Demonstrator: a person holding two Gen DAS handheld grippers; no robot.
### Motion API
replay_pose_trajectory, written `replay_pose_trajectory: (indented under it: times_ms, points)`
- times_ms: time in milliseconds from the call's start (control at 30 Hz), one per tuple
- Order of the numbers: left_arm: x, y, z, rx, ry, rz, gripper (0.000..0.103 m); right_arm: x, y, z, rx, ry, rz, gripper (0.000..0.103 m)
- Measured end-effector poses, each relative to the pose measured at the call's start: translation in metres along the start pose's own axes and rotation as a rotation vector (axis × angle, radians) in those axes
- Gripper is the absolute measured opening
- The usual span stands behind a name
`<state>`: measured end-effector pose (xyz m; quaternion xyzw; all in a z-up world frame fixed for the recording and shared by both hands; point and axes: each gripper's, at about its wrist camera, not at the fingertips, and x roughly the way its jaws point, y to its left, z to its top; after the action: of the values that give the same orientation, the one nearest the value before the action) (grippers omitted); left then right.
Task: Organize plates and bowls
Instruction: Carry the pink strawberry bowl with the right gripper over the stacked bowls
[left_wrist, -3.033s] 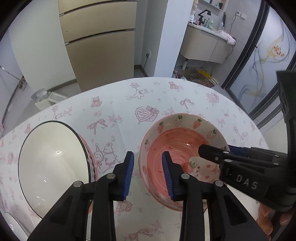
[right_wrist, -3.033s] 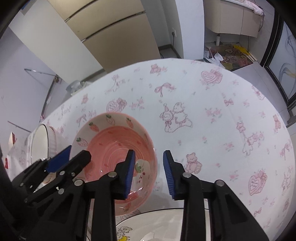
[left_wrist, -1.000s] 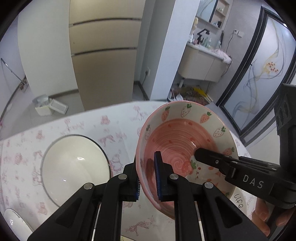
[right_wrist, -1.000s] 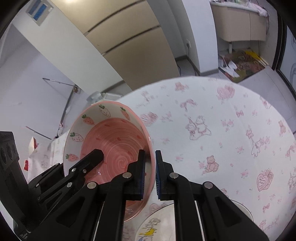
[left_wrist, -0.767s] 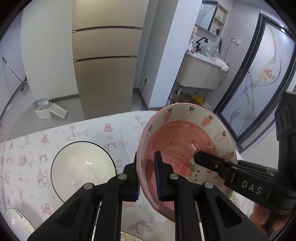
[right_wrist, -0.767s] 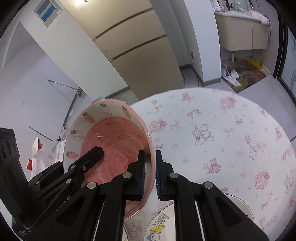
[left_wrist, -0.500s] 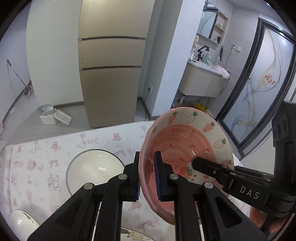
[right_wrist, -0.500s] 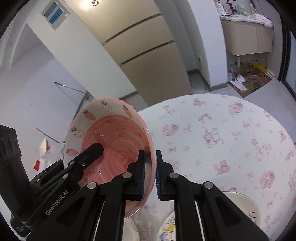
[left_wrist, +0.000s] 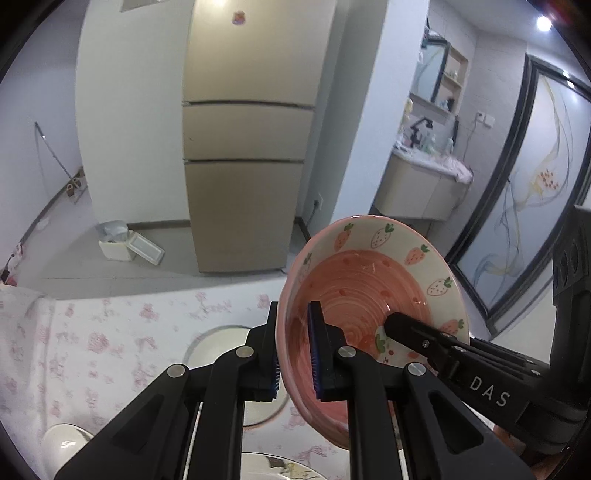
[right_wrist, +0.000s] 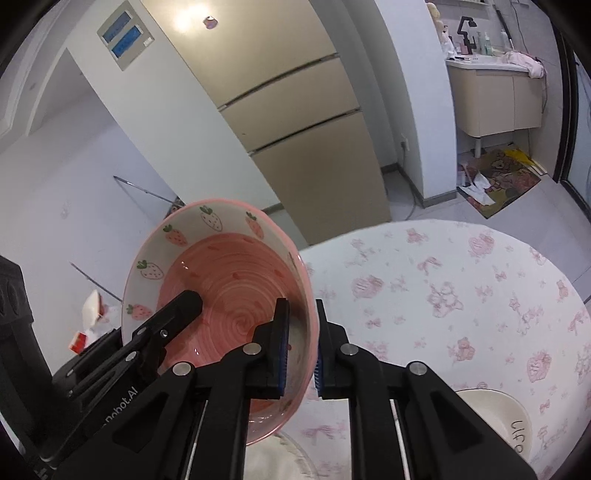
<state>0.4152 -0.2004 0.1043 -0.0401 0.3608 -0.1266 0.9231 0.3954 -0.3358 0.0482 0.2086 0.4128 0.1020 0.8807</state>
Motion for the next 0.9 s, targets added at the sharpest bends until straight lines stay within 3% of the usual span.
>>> replay_pose_trajectory:
  times_ms: [167,333,433,567,900]
  points:
    - [-0.039,0.026,0.011,-0.012,-0.062,0.037,0.014,-0.012,0.045,0.005,-0.064,-0.041,0.012,0.011]
    - [-0.056,0.059,0.001,-0.023,-0.068,0.055,0.01,-0.004,0.069,-0.007,-0.069,-0.028,0.085,0.011]
    - [-0.046,0.078,-0.01,-0.038,-0.049,0.072,0.01,0.016,0.071,-0.022,-0.071,0.013,0.104,0.012]
    - [-0.015,0.089,-0.017,-0.051,0.008,0.057,0.01,0.043,0.068,-0.026,-0.069,0.056,0.05,0.012]
    - [0.038,0.09,-0.026,-0.045,0.101,0.054,0.01,0.078,0.051,-0.029,-0.034,0.131,-0.01,0.012]
